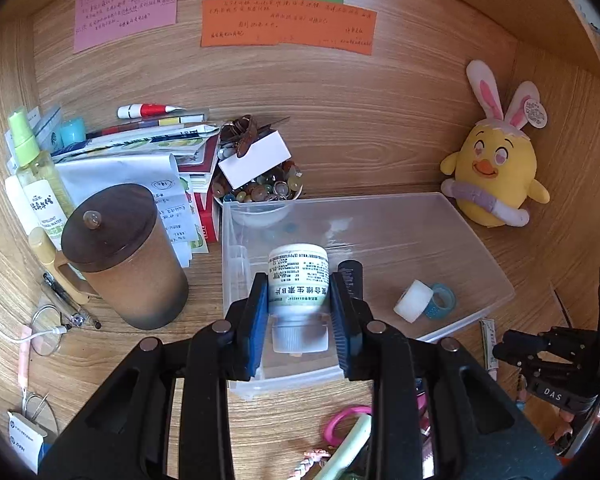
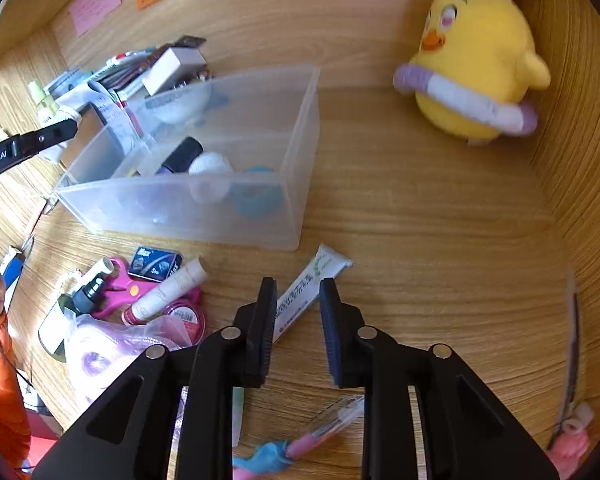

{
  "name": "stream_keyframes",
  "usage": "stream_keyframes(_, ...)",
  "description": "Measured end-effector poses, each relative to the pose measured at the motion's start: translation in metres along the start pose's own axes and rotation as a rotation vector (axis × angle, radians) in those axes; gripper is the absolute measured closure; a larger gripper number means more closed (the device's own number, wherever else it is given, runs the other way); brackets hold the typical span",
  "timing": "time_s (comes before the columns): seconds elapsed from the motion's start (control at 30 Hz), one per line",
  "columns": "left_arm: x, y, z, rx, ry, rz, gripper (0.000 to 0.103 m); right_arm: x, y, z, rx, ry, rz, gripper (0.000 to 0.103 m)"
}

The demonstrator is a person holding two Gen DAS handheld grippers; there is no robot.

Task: Organize objects
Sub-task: 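Lower the jar into the box and open the left tool while the right tool holds the tube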

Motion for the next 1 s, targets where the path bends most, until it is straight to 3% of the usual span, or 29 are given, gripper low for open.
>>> stream_keyframes(0.2, -0.003, 0.004, 0.027, -0.036, 0.061, 0.013, 0.074, 0.003, 0.004, 0.014, 0.038, 0.008, -0.021, 0.059)
stream_keyframes(0.3, -0.001, 0.003, 0.041, -0.029, 0.103, 0.022, 0.074, 0.007, 0.004, 0.014, 0.054, -0.004, -0.040, 0.059)
stream_keyframes(0.43, 0.004, 0.001, 0.055, -0.036, 0.143, 0.036, 0.074, 0.009, -0.003, 0.013, 0.089, -0.016, -0.035, 0.086)
stream_keyframes(0.47, 0.005, 0.001, 0.058, -0.032, 0.151, 0.037, 0.074, 0.010, -0.006, 0.012, 0.084, -0.017, -0.027, 0.088)
stream_keyframes(0.67, 0.009, -0.001, 0.051, -0.016, 0.148, 0.042, 0.073, 0.014, -0.019, 0.008, 0.081, -0.032, 0.009, 0.088)
stream_keyframes(0.73, 0.008, -0.002, 0.045, -0.015, 0.136, 0.045, 0.068, 0.011, -0.023, 0.001, 0.085, -0.052, 0.017, 0.088)
stream_keyframes(0.8, 0.010, -0.001, 0.035, -0.018, 0.115, 0.045, 0.056, 0.007, -0.025, -0.010, 0.086, -0.081, 0.023, 0.088)
stream_keyframes(1.0, 0.017, 0.002, 0.003, -0.035, 0.052, 0.055, 0.041, -0.015, -0.021, -0.050, 0.079, -0.191, 0.017, 0.088)
Point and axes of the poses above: each gripper's, at about its wrist camera, not at the fingertips, and z roughly the way its jaws point, y to its left, x to its underside, the point moved 7 cm from there along z, roughly the way its jaws point, and after that the axes turned 6 degrees about y, right-handed, at the moved point
